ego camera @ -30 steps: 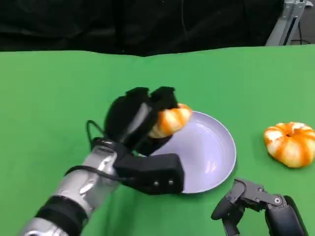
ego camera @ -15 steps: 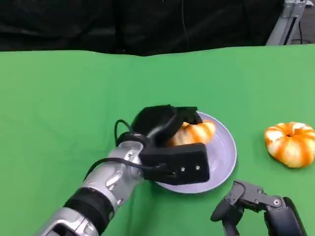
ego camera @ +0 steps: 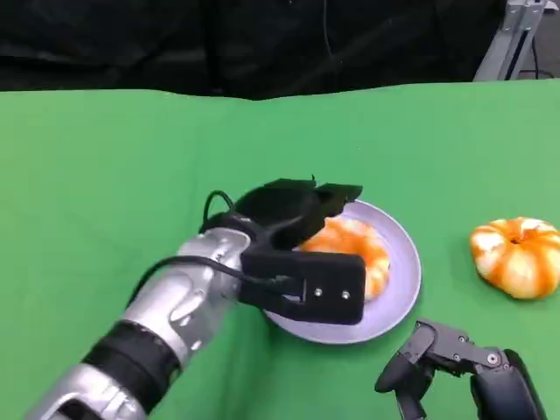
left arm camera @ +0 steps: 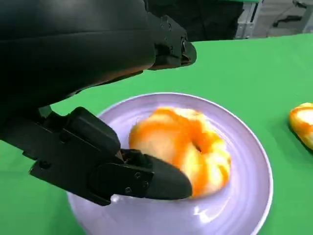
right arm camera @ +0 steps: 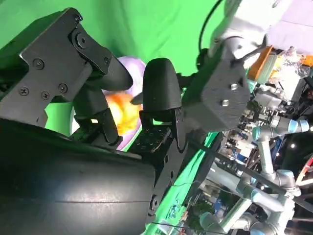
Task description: Grasp the bread from the table and place it into the plate.
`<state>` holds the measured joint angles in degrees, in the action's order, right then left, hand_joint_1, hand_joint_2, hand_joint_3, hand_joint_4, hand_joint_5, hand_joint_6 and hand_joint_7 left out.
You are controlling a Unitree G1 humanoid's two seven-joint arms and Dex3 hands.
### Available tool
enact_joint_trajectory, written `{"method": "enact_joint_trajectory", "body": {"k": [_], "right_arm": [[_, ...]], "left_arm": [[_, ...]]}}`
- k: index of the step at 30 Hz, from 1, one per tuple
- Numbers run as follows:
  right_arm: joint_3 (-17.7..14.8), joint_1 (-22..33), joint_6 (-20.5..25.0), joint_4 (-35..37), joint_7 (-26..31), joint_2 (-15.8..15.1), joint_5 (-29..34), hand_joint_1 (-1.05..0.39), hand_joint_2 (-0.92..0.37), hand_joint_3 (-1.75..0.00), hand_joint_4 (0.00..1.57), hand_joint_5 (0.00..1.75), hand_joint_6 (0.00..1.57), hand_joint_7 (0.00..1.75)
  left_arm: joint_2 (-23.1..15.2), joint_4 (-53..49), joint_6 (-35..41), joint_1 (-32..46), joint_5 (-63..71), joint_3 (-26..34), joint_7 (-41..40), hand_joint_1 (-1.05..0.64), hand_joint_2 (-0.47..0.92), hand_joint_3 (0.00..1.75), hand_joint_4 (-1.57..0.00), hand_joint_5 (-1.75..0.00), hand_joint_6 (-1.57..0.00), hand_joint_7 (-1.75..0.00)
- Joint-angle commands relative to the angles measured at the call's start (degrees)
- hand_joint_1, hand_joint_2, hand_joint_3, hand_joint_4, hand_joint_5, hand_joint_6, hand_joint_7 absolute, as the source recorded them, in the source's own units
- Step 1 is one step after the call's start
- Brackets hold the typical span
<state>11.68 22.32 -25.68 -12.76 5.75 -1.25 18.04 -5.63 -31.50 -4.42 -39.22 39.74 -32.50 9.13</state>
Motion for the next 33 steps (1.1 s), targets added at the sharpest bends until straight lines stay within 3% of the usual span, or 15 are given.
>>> {"method": "enact_joint_trajectory", "body": {"k": [1, 8, 13, 17, 21, 29, 30, 31, 33], "right_arm": [[-0.53, -0.08, -0.14, -0.08, 0.12, -0.43, -0.60, 0.00, -0.29, -1.38, 0.82, 1.59, 0.85, 1.27], [-0.52, -0.10, 0.45, -0.31, -0.10, -0.30, -0.90, 0.00, -0.29, -1.37, 0.83, 1.59, 0.86, 1.27], [-0.49, -0.21, 0.45, -0.26, -0.13, -0.30, -0.84, -0.01, -0.29, -1.37, 0.83, 1.60, 0.86, 1.27], [-0.43, -0.12, 0.72, -0.39, -0.08, -0.20, -0.60, -0.01, -0.30, -1.35, 0.83, 1.58, 0.86, 1.28], [-0.43, -0.05, 0.55, -0.49, -0.08, -0.27, -0.70, -0.02, -0.30, -1.34, 0.83, 1.58, 0.86, 1.28], [-0.42, -0.05, 0.56, -0.50, -0.08, -0.27, -0.70, -0.02, -0.30, -1.34, 0.83, 1.58, 0.86, 1.28], [-0.45, -0.15, 0.72, -0.49, -0.20, -0.26, -0.90, -0.02, -0.30, -1.34, 0.83, 1.58, 0.86, 1.28], [-0.47, -0.23, 0.87, -0.55, -0.30, -0.25, -1.07, -0.02, -0.30, -1.34, 0.83, 1.58, 0.85, 1.28], [-0.50, -0.27, 1.06, -0.70, -0.35, -0.18, -1.07, -0.02, -0.29, -1.35, 0.84, 1.58, 0.85, 1.28]], "left_arm": [[-3.54, 6.42, 0.53, 2.44, -1.38, 1.47, 3.94, -0.88, 0.92, 0.41, -0.06, -0.04, -0.12, -0.04], [-7.47, 20.50, 1.35, 9.20, -10.78, 9.02, 9.75, -0.76, 0.92, 0.34, -0.16, -0.10, -0.20, -0.07], [-8.41, 23.78, 2.14, 10.80, -12.73, 10.46, 11.35, -0.70, 0.92, 0.32, -0.21, -0.14, -0.22, -0.07], [-9.46, 30.55, -3.66, 20.61, -21.66, 18.51, 8.29, -0.55, 0.92, 0.26, -0.44, -0.29, -0.40, -0.14], [-8.08, 33.97, -4.66, 26.03, -28.04, 22.45, 8.19, -0.46, 0.92, 0.20, -0.48, -0.53, -0.53, -0.11], [-7.96, 34.38, -4.57, 26.35, -28.26, 22.72, 8.53, -0.45, 0.92, 0.19, -0.46, -0.60, -0.56, -0.10], [-5.67, 36.16, -10.00, 33.50, -33.47, 25.96, 6.58, -0.45, 0.92, 0.19, -0.46, -0.60, -0.56, -0.10], [-3.78, 37.60, -14.19, 39.18, -37.59, 28.51, 5.08, -0.24, 0.85, 0.38, -0.66, -0.98, -0.80, -0.40], [-1.40, 39.46, -18.83, 46.18, -42.81, 31.30, 3.61, -0.10, 0.62, 0.86, -0.76, -1.29, -0.81, -0.89]]}}
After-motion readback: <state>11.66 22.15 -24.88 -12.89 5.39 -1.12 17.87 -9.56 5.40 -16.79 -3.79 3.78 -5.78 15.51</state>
